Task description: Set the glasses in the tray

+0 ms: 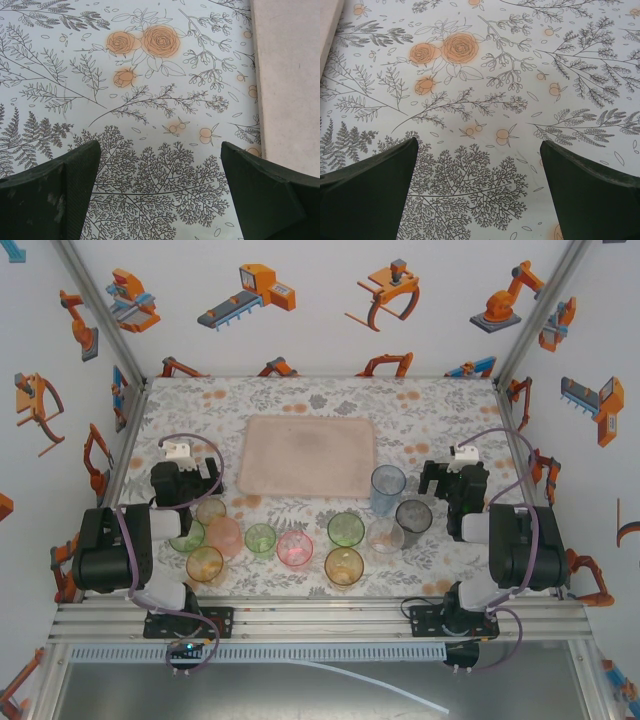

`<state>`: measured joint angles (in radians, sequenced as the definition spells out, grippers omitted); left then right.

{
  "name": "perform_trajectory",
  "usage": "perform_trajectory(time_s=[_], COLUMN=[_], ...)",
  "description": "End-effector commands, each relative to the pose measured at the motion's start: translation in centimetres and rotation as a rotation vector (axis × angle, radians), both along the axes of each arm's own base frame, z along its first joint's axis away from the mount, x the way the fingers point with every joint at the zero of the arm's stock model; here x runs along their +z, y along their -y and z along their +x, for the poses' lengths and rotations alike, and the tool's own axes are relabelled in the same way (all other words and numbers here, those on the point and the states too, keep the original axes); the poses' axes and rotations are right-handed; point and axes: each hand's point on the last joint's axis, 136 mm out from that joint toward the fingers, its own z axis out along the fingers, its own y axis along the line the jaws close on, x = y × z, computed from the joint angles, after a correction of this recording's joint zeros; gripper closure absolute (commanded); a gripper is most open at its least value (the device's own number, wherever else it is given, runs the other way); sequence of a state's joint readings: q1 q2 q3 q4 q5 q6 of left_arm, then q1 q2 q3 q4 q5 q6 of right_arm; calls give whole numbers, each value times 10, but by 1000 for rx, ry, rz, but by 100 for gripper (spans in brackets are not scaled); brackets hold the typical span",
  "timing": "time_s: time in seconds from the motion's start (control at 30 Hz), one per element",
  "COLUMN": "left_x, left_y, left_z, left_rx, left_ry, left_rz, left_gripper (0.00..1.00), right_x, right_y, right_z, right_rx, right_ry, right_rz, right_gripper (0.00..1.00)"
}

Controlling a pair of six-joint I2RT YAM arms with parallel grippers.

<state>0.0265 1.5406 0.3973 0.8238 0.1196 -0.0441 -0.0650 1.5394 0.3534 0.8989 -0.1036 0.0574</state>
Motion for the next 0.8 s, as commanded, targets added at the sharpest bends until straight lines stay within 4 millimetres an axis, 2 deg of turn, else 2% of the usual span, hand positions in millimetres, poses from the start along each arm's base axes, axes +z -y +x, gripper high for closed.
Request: perform_trajectory(time_s=[0.0, 0.13, 0.27, 0.5, 0.63, 0.77], left_x=[7, 7, 20, 33, 39, 51], left_y=[1, 1, 8, -1, -7, -8], left_z=[3, 3, 6, 12, 14, 15], left_rx=[-6, -7, -49, 3, 43, 39], left_ry=[29, 32, -16, -61, -106, -92], left_rz=[16, 16, 13, 12, 15, 34], left_gripper=[3, 3, 3, 3, 3, 3], right_x=[4, 7, 17, 33, 48, 72], right_y=[17, 24, 30, 37, 41, 41], right_z=[7, 5, 6, 3, 1, 1], right_rx=[-101, -147, -179, -227, -249, -251], right_ry=[-5, 10, -13, -14, -15, 17], right_rz=[-10, -9, -11, -15, -17, -12], right_gripper=[1, 1, 1, 1, 1, 1])
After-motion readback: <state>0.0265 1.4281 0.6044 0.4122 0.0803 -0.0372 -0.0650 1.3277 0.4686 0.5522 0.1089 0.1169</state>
